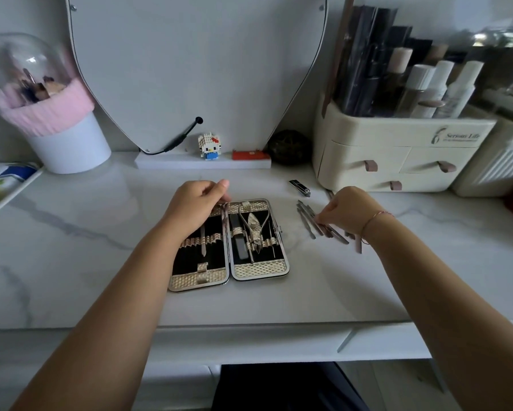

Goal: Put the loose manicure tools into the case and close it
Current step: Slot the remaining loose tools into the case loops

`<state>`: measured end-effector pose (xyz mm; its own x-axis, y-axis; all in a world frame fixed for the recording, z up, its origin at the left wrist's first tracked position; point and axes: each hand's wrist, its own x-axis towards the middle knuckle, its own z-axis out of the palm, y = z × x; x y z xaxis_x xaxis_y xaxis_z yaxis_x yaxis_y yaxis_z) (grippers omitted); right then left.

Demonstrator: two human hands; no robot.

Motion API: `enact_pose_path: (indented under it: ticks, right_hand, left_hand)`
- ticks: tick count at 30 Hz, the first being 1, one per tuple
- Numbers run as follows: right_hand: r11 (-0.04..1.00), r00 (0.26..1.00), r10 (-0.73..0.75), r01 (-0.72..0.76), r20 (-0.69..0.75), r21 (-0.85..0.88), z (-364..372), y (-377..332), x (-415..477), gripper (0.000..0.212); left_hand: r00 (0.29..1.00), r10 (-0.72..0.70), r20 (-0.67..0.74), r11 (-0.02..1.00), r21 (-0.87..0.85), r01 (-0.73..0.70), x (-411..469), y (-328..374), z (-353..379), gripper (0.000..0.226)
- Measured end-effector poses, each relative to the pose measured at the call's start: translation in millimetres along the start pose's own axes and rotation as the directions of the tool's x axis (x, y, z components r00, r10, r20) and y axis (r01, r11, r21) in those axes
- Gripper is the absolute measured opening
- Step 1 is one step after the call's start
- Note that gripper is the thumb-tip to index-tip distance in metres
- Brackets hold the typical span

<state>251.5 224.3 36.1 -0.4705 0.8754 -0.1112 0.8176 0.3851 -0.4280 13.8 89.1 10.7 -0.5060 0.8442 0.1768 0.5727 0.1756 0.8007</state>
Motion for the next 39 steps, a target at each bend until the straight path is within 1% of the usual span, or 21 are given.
enact_pose_path:
  ticks: [4, 6, 7, 8, 9, 11, 13, 14, 16, 19, 23, 26, 28, 32, 36, 39]
  right_hand:
    - [0.996, 0.999, 0.003, 0.001, -0.041, 0.088, -4, -1, 1, 0.026]
    - [0.987, 0.994, -0.048, 0.062, -0.102, 0.147, -8, -5, 1, 0.026]
    - [0.967, 0.991, -0.079, 0.102, -0.107, 0.232, -9, -10, 0, 0.026]
    - [0.925, 0.992, -0.110, 0.126, -0.065, 0.358, -9, -17, -1, 0.023]
    - [0.859, 0.989, -0.148, 0.128, 0.001, 0.496, -7, -26, -3, 0.018]
    - [0.717, 0.964, -0.231, 0.077, 0.132, 0.693, 2, -45, -6, 0.002]
    - [0.642, 0.933, -0.301, 0.044, 0.198, 0.766, 14, -60, -6, 0.023]
    - [0.635, 0.920, -0.330, 0.051, 0.210, 0.771, 18, -67, -5, 0.031]
    - [0.634, 0.901, -0.375, 0.078, 0.217, 0.769, 25, -77, -5, 0.036]
    - [0.611, 0.890, -0.407, 0.098, 0.206, 0.786, 29, -83, -3, 0.031]
    - [0.570, 0.890, -0.422, 0.112, 0.173, 0.814, 31, -87, -3, 0.030]
    - [0.566, 0.889, -0.430, 0.132, 0.155, 0.813, 30, -100, -4, 0.025]
    - [0.577, 0.896, -0.423, 0.152, 0.134, 0.803, 33, -114, -2, 0.021]
    - [0.629, 0.909, -0.390, 0.149, 0.144, 0.763, 51, -141, 8, 0.014]
    - [0.702, 0.926, -0.345, 0.145, 0.155, 0.698, 61, -149, 16, 0.016]
    - [0.722, 0.932, -0.324, 0.132, 0.164, 0.679, 63, -150, 20, 0.018]
  left_hand:
    - [1.000, -0.013, 0.008, 0.999, -0.048, 0.013, 2, -3, -2, 0.036]
    - [1.000, -0.009, 0.003, 0.998, -0.069, 0.009, 3, -4, -4, 0.035]
    - [1.000, -0.005, 0.001, 0.997, -0.074, 0.006, 2, -3, -5, 0.034]
    - [1.000, -0.005, 0.001, 0.996, -0.084, 0.005, 2, -2, -5, 0.034]
    - [1.000, -0.007, 0.006, 0.996, -0.091, 0.008, 2, -1, -5, 0.034]
    - [1.000, -0.013, 0.024, 0.996, -0.084, 0.015, 2, -1, -5, 0.035]
    - [1.000, -0.010, 0.029, 0.997, -0.074, 0.013, 2, -1, -5, 0.035]
    - [1.000, -0.009, 0.028, 0.997, -0.074, 0.011, 2, -1, -5, 0.035]
    - [1.000, 0.000, 0.024, 0.998, -0.070, 0.002, 2, -1, -5, 0.035]
    - [1.000, -0.001, 0.018, 0.998, -0.064, 0.002, 4, 0, -5, 0.036]
    - [1.000, -0.015, 0.024, 0.997, -0.079, 0.017, 4, -2, -8, 0.038]
    - [0.997, -0.073, -0.029, 0.992, -0.100, 0.070, 4, -10, -20, 0.037]
    - [0.993, -0.114, -0.011, 0.987, -0.112, 0.112, 1, -17, -33, 0.032]
    - [0.992, -0.125, 0.022, 0.989, -0.071, 0.127, -10, -33, -56, 0.017]
    - [0.998, -0.066, 0.007, 0.998, -0.019, 0.066, -15, -45, -60, 0.009]
    - [0.999, -0.025, 0.024, 1.000, 0.013, 0.024, -13, -47, -57, 0.008]
